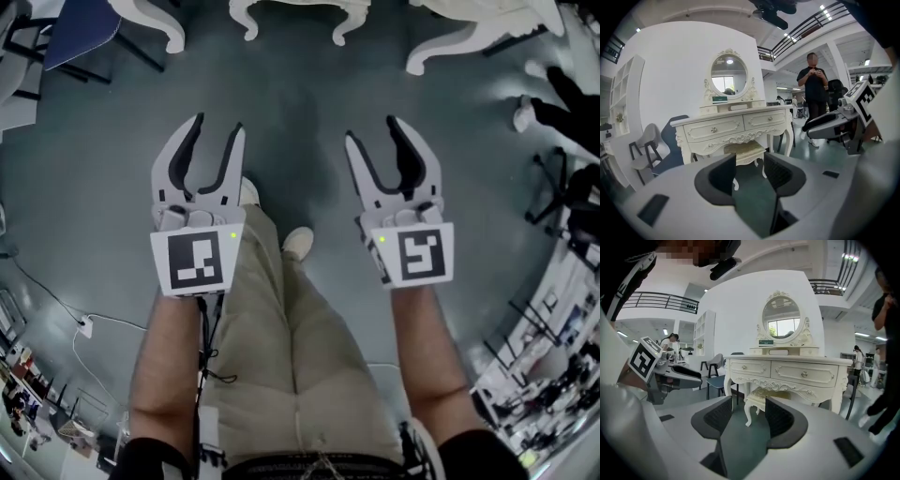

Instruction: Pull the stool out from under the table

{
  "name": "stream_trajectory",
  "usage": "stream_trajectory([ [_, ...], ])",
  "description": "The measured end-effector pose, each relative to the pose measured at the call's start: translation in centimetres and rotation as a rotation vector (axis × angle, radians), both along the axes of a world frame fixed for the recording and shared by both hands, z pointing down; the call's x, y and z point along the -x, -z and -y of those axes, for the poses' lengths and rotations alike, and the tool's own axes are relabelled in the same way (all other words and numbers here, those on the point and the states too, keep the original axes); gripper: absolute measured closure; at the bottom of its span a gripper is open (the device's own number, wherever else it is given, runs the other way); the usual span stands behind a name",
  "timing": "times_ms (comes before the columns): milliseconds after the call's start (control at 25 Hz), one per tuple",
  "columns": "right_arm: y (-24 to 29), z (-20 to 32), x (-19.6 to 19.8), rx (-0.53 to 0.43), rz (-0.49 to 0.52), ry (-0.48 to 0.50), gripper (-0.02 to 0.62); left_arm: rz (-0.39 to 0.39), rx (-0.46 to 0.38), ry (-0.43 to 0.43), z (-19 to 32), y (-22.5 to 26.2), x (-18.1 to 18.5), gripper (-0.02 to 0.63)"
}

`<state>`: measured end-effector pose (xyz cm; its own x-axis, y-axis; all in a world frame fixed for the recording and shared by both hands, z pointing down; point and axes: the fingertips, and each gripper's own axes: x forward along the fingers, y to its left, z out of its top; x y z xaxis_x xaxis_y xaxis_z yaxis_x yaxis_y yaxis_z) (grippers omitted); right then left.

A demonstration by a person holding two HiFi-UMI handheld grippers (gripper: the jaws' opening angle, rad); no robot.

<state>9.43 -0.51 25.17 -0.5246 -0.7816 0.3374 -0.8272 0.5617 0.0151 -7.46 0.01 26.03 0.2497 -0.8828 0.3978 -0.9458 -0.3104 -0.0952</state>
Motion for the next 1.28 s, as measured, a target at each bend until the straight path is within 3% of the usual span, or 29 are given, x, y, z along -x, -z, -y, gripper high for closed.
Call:
stream_trajectory([
  [160,-0.4,1.3,-0.4,0.03,0.003,-0.023,0.393,0.04,0.01,-0.012,1.7,-0.7,0.4,0.437],
  [360,-0.4,2.9,-0.3,0.027,-0.004,-0.028,0.393,0.029,-0.021,-0.021,4.5,0.2,0.2,0.437],
  [600,-0.7,5.6,0.6,0.044,-0.001,-0.048,0.393,0.046,-0.002,-0.055,7.4,-0.4,0.8,0.437],
  [840,-1.2,8.9,2.3,0.064,0.009,-0.086,0.393,-0.026,0.04,-0.036,11.3,-0.6,2.8,0.437],
  [1280,-1.3,14.8,4.8,0.075,-0.007,-0.139,0.393,0.049,0.046,-0.142,17.7,-2.4,5.0,0.437],
])
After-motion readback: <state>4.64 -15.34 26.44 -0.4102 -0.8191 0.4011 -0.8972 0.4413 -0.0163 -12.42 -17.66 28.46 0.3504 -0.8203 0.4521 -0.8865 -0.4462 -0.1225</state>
